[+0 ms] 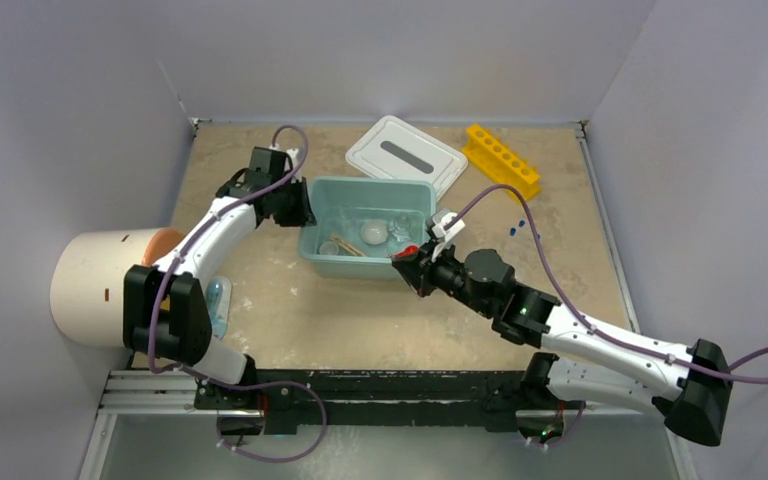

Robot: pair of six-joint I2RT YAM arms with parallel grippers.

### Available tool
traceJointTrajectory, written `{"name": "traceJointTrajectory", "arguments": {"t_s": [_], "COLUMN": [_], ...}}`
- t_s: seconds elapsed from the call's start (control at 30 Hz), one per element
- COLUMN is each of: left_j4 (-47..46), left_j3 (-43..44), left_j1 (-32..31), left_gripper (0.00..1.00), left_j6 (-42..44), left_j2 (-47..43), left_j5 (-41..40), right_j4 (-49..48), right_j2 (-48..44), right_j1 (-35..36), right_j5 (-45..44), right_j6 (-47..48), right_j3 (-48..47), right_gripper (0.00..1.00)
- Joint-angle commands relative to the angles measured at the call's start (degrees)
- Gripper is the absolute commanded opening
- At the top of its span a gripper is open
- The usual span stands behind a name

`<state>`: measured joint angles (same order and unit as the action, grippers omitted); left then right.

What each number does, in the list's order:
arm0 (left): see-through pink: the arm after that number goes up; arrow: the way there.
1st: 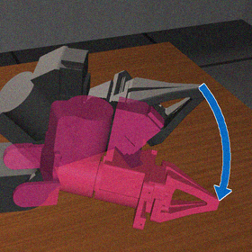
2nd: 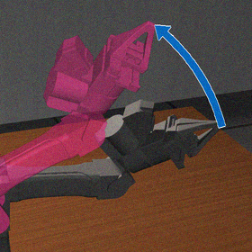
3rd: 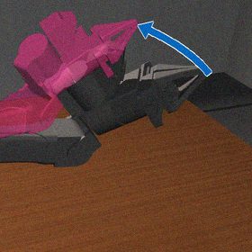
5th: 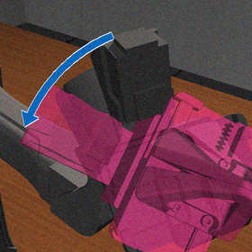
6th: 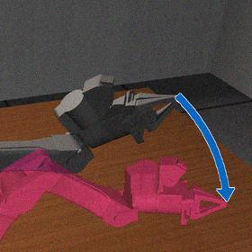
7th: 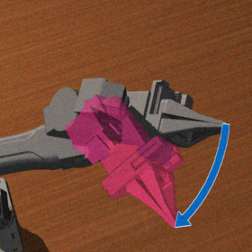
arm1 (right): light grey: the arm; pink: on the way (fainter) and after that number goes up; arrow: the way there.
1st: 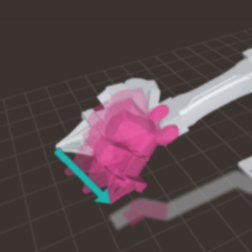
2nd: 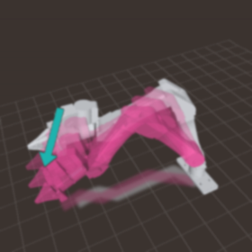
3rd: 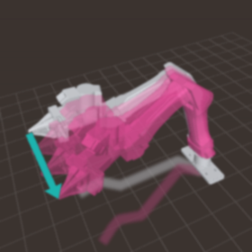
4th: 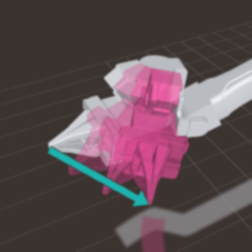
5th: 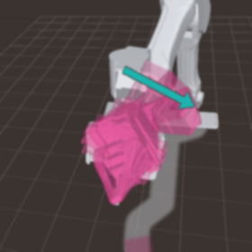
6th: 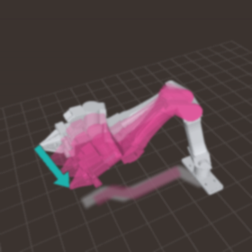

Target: Organize the chemistry lab equipment

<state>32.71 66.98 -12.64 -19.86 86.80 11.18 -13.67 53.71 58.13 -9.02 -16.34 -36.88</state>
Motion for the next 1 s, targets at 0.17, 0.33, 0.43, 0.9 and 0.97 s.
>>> {"name": "traceJointTrajectory", "arguments": {"t_s": [0.17, 0.33, 0.43, 0.9, 0.97], "left_j4": [1.61, 3.32, 4.29, 4.84, 4.77], "left_j3": [-1.57, -2.59, -2.81, -5.87, -6.13], "left_j1": [-2.18, -3.18, -3.97, -5.46, -5.53], "left_gripper": [0.0, 0.0, 0.0, 0.01, 0.02], "left_j6": [-0.82, -2.69, -3.72, -6.75, -6.77], "left_j2": [-6.2, -9.13, -10.33, -12.09, -12.25], "left_j5": [3.64, 2.63, 1.5, 0.95, 0.95], "right_j4": [1.63, 0.93, 0.14, -4.48, -5.06], "right_j2": [-0.25, 2.98, 5.12, 16.44, 17.87], "right_j1": [0.31, 0.32, 0.27, 0.09, 0.02], "right_j5": [-0.54, -0.53, -0.35, 0.63, 0.74], "right_j6": [3.45, 4.49, 5.13, 7.76, 8.3], "right_j3": [-9.6, -13.74, -15.92, -19.46, -19.53], "right_gripper": [0.0, 0.0, 0.0, 0.0, 0.0]}}
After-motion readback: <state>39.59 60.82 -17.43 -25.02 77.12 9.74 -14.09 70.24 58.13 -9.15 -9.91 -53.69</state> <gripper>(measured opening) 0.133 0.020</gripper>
